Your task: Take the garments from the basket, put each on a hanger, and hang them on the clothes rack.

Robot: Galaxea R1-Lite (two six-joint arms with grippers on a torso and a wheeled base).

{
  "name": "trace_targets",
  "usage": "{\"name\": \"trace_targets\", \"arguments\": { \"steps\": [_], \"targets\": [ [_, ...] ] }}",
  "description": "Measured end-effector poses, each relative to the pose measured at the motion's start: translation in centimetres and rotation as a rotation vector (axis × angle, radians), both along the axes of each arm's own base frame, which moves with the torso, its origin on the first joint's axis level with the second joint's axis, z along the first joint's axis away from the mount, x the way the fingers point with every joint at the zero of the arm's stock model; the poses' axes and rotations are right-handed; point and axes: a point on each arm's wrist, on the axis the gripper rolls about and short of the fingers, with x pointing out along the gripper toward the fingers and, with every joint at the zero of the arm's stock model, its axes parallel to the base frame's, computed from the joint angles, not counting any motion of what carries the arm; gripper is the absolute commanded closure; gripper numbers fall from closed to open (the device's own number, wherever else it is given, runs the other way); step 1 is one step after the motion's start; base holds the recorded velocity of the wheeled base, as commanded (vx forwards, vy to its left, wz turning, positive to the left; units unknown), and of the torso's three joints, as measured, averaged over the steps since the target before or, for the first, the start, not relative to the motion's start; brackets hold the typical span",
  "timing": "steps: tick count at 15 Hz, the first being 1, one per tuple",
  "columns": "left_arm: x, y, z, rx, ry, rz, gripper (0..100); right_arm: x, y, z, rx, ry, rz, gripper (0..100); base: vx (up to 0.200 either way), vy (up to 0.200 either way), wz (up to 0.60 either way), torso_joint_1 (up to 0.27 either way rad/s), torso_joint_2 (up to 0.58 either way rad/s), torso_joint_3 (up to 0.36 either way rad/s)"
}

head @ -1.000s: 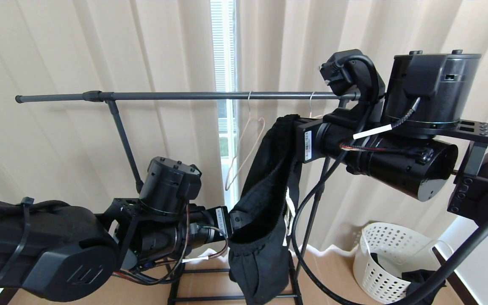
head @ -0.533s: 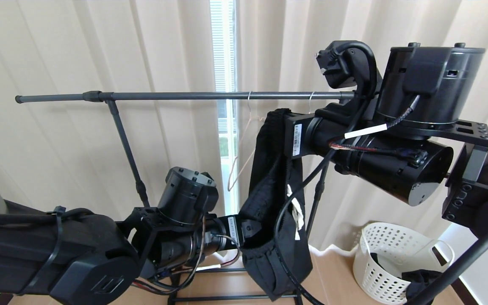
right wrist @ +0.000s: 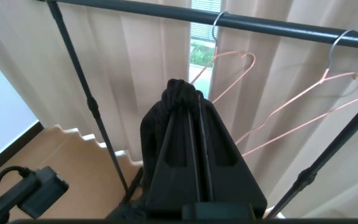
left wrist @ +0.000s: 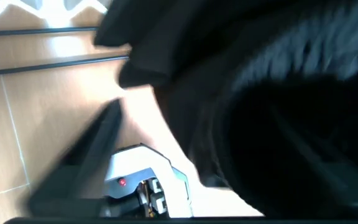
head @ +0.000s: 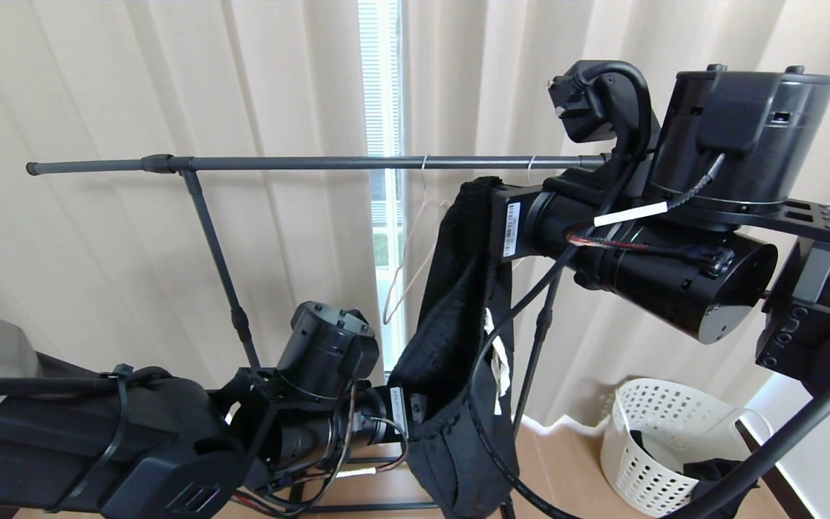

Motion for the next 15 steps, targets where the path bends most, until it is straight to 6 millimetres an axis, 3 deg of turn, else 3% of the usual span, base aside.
{"name": "trace_targets", "arguments": {
  "steps": [3, 7, 15],
  "targets": [
    [-0.5, 0.4, 0.4, 0.023, -0.028, -0.019, 100, 0.8, -1.3, 0.4, 0.007, -0.009, -0.045, 100, 0.000, 0.000, 0.00, 0.000, 0.00, 0.000],
    [-1.0, 1.9, 2.4, 0.043, -0.113, -0.043, 100, 1.6, -2.3, 0.6, -0.025, -0.026, -0.087, 100, 0.000, 0.000, 0.00, 0.000, 0.00, 0.000],
    [0.5, 6.4, 5.4, 0.089, -0.253, 0.091, 100, 1.7, -3.2, -1.6, -0.279, -0.025, -0.131, 100, 0.000, 0.000, 0.00, 0.000, 0.00, 0.000]
  ]
}}
